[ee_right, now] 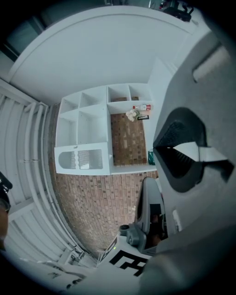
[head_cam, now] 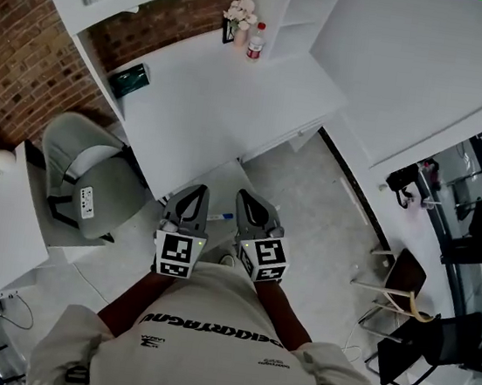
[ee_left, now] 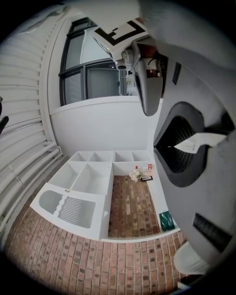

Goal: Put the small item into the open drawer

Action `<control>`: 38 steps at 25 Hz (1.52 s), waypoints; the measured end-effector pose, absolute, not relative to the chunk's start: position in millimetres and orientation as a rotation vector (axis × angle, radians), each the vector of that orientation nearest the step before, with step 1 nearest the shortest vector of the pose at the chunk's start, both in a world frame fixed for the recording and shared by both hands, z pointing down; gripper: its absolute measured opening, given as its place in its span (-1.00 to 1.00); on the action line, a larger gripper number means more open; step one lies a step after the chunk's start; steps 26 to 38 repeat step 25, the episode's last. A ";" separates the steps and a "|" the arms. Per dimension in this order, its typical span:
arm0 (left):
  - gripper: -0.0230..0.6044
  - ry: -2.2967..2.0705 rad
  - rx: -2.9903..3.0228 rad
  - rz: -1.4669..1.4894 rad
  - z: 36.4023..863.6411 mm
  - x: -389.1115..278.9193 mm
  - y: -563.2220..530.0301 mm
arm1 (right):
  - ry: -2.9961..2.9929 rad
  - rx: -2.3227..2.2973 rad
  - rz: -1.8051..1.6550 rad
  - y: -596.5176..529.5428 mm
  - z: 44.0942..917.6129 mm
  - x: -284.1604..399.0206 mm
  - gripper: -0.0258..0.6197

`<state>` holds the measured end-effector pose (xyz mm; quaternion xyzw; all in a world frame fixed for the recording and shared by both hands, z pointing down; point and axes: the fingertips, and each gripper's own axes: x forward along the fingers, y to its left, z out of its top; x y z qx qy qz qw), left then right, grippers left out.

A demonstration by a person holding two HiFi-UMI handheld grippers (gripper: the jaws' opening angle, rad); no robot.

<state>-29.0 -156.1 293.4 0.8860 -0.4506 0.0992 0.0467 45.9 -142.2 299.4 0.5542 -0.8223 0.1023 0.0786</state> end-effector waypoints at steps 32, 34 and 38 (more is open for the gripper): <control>-0.93 -1.370 2.707 0.267 291.6 -27.6 -152.5 | -2.514 1.738 0.262 -142.9 282.6 55.5 -0.92; -0.93 -1.370 2.707 0.267 291.6 -27.6 -152.5 | -2.514 1.738 0.262 -142.9 282.6 55.5 -0.92; -0.93 -1.370 2.707 0.267 291.6 -27.6 -152.5 | -2.514 1.738 0.262 -142.9 282.6 55.5 -0.92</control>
